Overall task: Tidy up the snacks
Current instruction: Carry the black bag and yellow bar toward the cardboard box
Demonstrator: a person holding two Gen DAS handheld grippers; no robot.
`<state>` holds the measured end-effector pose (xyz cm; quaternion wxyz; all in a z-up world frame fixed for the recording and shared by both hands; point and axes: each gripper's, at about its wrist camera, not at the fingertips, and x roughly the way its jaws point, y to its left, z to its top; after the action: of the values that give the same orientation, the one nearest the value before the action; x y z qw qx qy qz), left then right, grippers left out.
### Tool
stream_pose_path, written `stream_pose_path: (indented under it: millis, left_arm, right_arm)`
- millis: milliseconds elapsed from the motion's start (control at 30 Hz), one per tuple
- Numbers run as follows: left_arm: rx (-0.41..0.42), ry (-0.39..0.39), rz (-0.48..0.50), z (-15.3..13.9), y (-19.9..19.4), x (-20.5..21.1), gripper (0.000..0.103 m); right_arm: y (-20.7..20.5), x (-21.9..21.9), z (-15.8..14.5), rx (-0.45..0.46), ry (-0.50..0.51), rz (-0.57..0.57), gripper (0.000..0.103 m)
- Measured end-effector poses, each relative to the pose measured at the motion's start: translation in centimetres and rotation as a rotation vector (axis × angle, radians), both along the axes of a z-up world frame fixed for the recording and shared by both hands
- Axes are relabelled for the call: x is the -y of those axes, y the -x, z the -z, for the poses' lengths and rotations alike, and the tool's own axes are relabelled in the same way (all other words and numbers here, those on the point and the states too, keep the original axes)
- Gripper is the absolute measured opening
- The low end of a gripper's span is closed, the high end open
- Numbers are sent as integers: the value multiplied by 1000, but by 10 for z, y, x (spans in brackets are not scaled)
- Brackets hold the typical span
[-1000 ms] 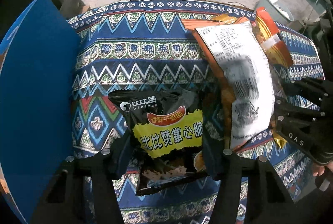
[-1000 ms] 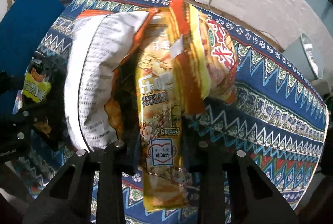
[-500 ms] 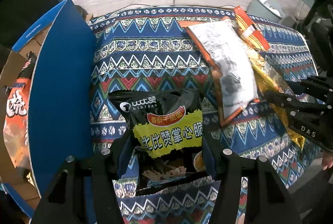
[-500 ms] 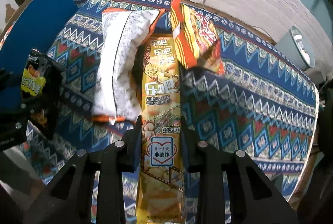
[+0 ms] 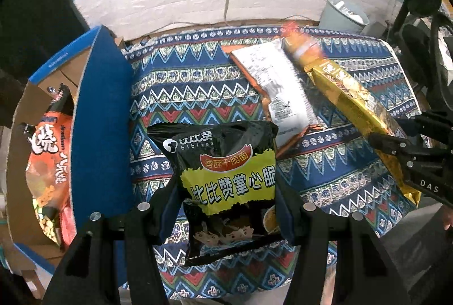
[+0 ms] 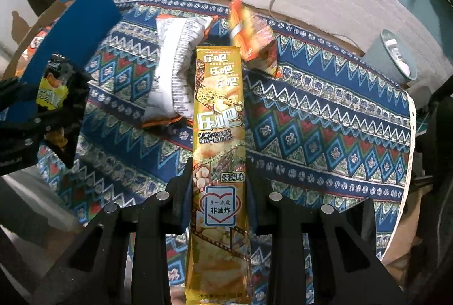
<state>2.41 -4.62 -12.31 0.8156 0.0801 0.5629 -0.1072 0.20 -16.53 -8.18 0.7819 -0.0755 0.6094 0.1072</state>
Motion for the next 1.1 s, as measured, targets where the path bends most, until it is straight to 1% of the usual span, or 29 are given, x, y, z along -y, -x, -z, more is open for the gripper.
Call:
stream_pose_path:
  millis: [267,533,767,1100]
  left_arm:
    - [69,-13,-1,-22,9,-4,60]
    - [151,-50,-13,-41,9,-15,60]
    - [215,-74,-27,-59,9,-27,60]
    - [274,-84,-50,-79,13,-49,60]
  right_arm:
    - [9,-7,-25,49,-30,-13,29]
    - [4,-21,-47,93,-58,-32,29]
    - [-6,-40,-64,125,-82,-59,29]
    - [-25,-80,-84,165,-120,-103,29]
